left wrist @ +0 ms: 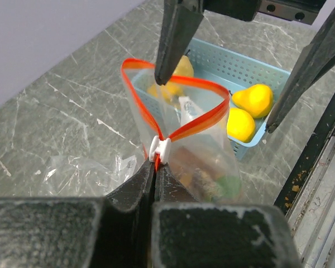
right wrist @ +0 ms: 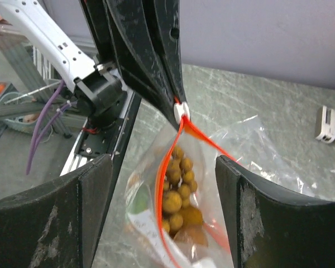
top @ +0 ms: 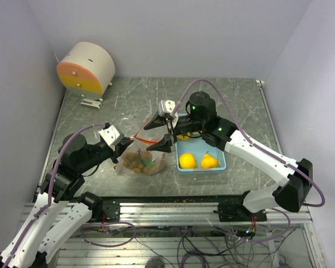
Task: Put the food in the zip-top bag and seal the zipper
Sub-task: Zip the zipper food storage bag at the center of the board.
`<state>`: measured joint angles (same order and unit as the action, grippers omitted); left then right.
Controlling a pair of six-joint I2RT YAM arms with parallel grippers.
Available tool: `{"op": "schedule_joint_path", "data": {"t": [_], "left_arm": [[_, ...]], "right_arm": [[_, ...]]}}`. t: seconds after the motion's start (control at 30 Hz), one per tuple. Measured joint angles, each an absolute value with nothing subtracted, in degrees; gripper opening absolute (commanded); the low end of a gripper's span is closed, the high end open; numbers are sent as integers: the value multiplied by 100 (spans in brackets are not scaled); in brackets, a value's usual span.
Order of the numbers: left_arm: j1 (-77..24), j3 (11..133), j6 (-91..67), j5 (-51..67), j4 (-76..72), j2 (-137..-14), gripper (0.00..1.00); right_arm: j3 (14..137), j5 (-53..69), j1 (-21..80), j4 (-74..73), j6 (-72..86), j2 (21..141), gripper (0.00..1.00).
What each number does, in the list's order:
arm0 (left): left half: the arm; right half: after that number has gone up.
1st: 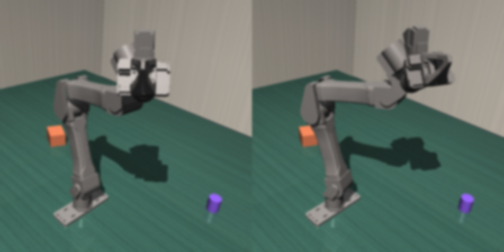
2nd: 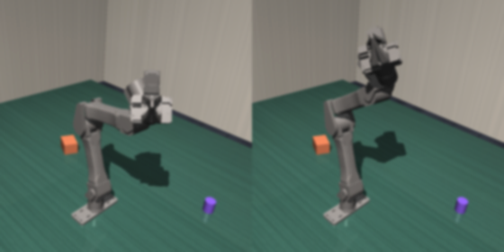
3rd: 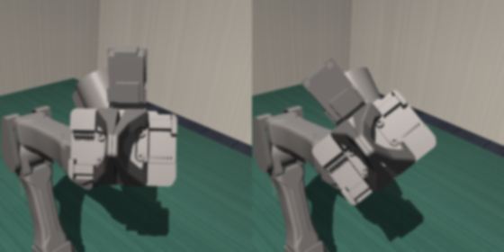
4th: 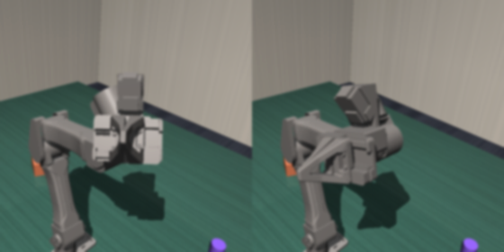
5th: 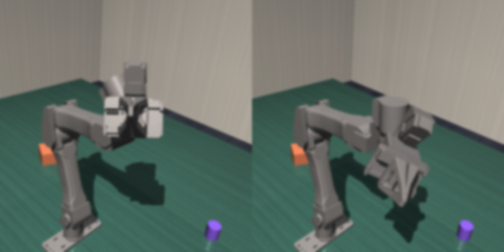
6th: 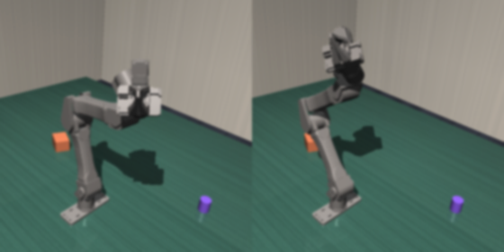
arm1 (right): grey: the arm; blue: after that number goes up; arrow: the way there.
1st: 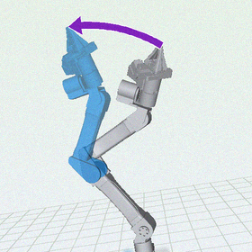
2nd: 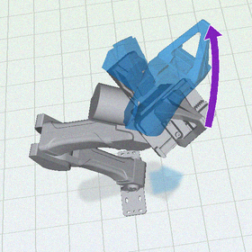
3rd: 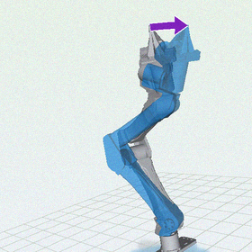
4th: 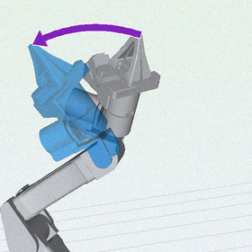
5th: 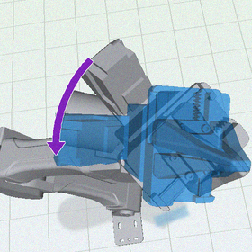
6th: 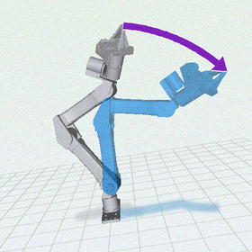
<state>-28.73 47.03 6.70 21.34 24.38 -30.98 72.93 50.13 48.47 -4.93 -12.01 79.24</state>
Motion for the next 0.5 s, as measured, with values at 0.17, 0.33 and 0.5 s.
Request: {"op": "schedule_joint_path", "data": {"t": [0.17,0.33,0.5], "left_arm": [[-2873,4692,670,2169,2434,-3103,7],[-2873,4626,663,2191,2432,-3103,7],[-2873,4589,659,2222,2429,-3114,7]], "right_arm": [[7553,5063,4932,-274,-1184,8029,69],[7789,5172,4958,-91,-1146,8178,59],[7900,5299,4963,-23,-1100,8536,58]]}}
